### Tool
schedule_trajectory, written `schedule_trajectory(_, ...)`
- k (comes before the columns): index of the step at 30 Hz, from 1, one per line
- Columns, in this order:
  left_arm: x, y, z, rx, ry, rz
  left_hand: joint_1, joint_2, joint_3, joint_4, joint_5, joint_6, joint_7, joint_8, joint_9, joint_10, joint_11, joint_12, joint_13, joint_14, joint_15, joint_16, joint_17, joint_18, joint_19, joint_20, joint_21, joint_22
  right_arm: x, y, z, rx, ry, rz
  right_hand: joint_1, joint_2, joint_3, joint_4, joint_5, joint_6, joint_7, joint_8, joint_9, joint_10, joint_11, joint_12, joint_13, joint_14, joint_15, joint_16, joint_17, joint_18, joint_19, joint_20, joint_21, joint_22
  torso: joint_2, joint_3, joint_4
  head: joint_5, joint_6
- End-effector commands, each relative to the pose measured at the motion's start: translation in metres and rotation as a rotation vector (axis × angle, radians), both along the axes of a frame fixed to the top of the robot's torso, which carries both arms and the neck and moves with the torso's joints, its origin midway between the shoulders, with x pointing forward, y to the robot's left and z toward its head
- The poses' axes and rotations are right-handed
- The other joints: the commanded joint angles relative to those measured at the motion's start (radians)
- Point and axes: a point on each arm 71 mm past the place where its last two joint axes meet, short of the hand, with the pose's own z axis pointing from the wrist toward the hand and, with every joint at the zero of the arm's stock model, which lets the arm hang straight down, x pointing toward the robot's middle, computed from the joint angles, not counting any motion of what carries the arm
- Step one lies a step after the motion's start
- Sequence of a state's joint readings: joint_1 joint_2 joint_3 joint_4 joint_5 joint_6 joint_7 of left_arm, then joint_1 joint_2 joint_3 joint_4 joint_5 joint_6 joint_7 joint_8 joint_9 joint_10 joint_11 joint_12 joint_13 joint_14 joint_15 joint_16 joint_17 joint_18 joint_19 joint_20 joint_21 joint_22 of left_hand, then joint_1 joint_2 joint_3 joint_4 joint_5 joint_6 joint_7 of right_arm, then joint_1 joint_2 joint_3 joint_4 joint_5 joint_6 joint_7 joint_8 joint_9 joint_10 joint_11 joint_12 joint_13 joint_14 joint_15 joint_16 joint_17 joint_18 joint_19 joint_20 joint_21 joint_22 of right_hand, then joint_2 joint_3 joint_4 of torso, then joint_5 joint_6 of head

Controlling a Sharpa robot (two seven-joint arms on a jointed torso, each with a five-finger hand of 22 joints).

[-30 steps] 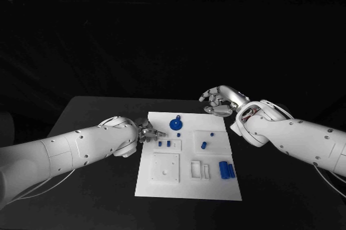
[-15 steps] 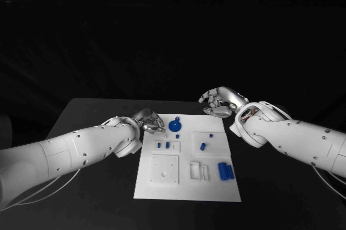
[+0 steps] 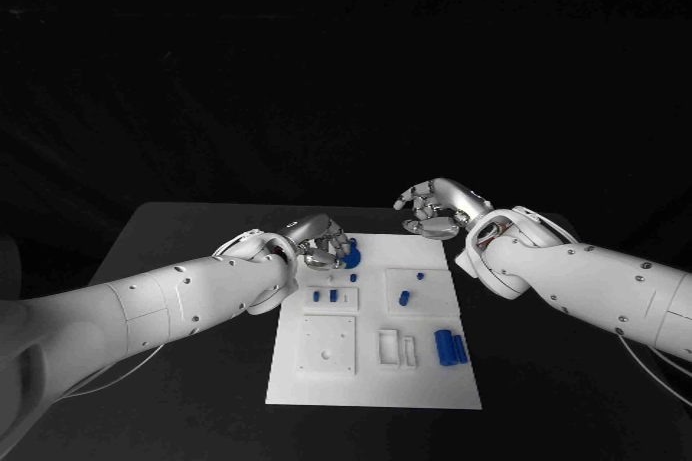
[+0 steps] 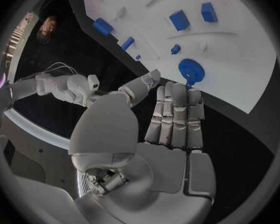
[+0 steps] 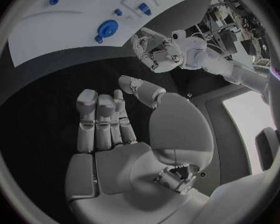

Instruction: Assemble the parts on the task board

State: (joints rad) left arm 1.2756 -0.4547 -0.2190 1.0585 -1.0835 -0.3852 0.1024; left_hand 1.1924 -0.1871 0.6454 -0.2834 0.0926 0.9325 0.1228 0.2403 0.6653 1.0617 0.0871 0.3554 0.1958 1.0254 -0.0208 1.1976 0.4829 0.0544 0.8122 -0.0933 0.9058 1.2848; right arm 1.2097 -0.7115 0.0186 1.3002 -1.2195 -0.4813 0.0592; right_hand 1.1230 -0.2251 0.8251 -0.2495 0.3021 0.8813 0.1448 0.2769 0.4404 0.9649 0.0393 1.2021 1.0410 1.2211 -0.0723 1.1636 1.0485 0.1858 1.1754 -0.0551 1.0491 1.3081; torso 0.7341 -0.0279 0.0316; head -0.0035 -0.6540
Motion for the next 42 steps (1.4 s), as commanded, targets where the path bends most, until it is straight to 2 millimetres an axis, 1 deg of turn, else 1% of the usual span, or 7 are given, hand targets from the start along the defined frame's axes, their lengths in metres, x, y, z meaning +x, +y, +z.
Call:
schedule_trajectory(1,-0.001,-0.014,0.000,0.160,-0.088,-0.103,0.012,0.001,-0.009,-0.001,0.004,0.004,-0.001,-0.006,-0.008,0.014,0.001,-0.024,-0.007,0.030,-0.003,0.031,0.015,0.021,0.032,-0.031,0.021,0.012,0.000,0.002,0.000,0.001,-0.004,0.013,-0.008,0.002,-0.004,0.000,0.005,-0.008,0.010,-0.004,-0.001,-0.002,0.003,0.002,-0.001,-0.003,0.005,-0.001,-0.001,0.076,-0.002,-0.005,-0.004,0.016,0.001,0.0010,0.0005,-0.002,0.004)
schedule_trajectory(9,0.004,-0.030,-0.004,0.220,-0.092,-0.101,-0.013,-0.006,-0.030,0.010,-0.017,-0.002,0.004,-0.019,-0.025,0.012,0.008,-0.084,-0.023,0.045,0.003,0.067,0.030,0.037,0.058,-0.026,0.046,0.030,0.000,0.004,0.001,0.013,0.001,0.017,-0.012,-0.001,-0.001,0.005,0.010,-0.015,0.014,-0.007,-0.003,-0.021,0.007,-0.026,-0.019,-0.029,0.010,-0.023,-0.011,0.076,-0.026,0.003,-0.025,0.009,0.005,0.0014,-0.0085,-0.002,0.009)
schedule_trajectory(20,0.003,-0.042,-0.007,0.277,-0.176,-0.120,0.001,-0.004,-0.027,0.007,0.011,0.001,0.011,-0.021,-0.035,0.024,0.012,-0.119,-0.035,0.052,0.008,0.076,0.030,0.053,0.069,-0.019,0.049,0.033,0.002,0.006,0.006,0.044,-0.004,0.013,-0.015,-0.008,0.015,0.014,0.001,-0.026,0.029,0.001,-0.002,-0.053,0.024,-0.260,-0.216,-0.169,0.036,-0.189,-0.118,0.064,-0.176,0.090,-0.199,-0.053,0.017,0.0062,-0.0219,0.002,0.016)
schedule_trajectory(25,0.004,-0.042,-0.013,0.292,-0.169,-0.105,0.002,-0.005,-0.027,0.010,0.011,0.003,0.012,-0.022,-0.037,0.030,0.011,-0.126,-0.037,0.058,0.006,0.080,0.031,0.055,0.076,-0.020,0.052,0.034,0.003,0.006,0.007,0.055,0.009,0.019,-0.016,-0.002,0.023,0.015,-0.006,-0.027,0.034,0.017,-0.001,-0.036,0.036,-0.467,-0.411,-0.214,0.088,-0.372,-0.243,0.060,-0.263,0.154,-0.374,-0.146,0.021,0.0076,-0.0266,0.004,0.019)
schedule_trajectory(32,0.004,-0.042,-0.019,0.319,-0.144,-0.102,0.005,-0.007,-0.026,0.011,0.014,0.005,0.013,-0.022,-0.041,0.028,0.013,-0.143,-0.043,0.065,0.008,0.088,0.032,0.059,0.084,-0.020,0.058,0.037,0.003,0.006,0.008,0.076,0.029,0.024,-0.027,0.004,0.024,0.008,-0.003,-0.042,0.035,0.029,0.002,-0.026,0.083,-0.723,-0.635,-0.277,0.165,-0.622,-0.393,0.043,-0.382,0.213,-0.563,-0.264,0.021,0.0064,-0.0242,0.000,0.017)
schedule_trajectory(35,0.004,-0.040,-0.021,0.330,-0.130,-0.100,0.006,-0.006,-0.025,0.011,0.014,0.005,0.013,-0.022,-0.042,0.028,0.013,-0.145,-0.043,0.066,0.007,0.089,0.032,0.060,0.085,-0.020,0.059,0.037,0.003,0.006,0.008,0.083,0.035,0.024,-0.016,0.006,-0.003,0.008,0.002,-0.047,0.036,0.034,-0.003,0.024,0.085,-0.803,-0.725,-0.261,0.176,-0.712,-0.445,0.052,-0.389,0.235,-0.618,-0.303,0.022,0.0065,-0.0253,0.000,0.016)
schedule_trajectory(42,0.006,-0.037,-0.025,0.355,-0.104,-0.099,0.006,-0.001,-0.026,0.013,0.016,0.011,0.013,-0.020,-0.044,0.038,0.011,-0.150,-0.044,0.070,0.006,0.096,0.034,0.062,0.089,-0.020,0.064,0.040,0.003,0.006,0.009,0.089,0.039,0.025,-0.013,0.010,-0.014,0.009,0.009,-0.053,0.036,0.034,-0.011,0.025,0.096,-0.862,-0.790,-0.283,0.193,-0.777,-0.480,0.051,-0.423,0.254,-0.676,-0.334,0.021,0.0063,-0.0233,-0.002,0.014)
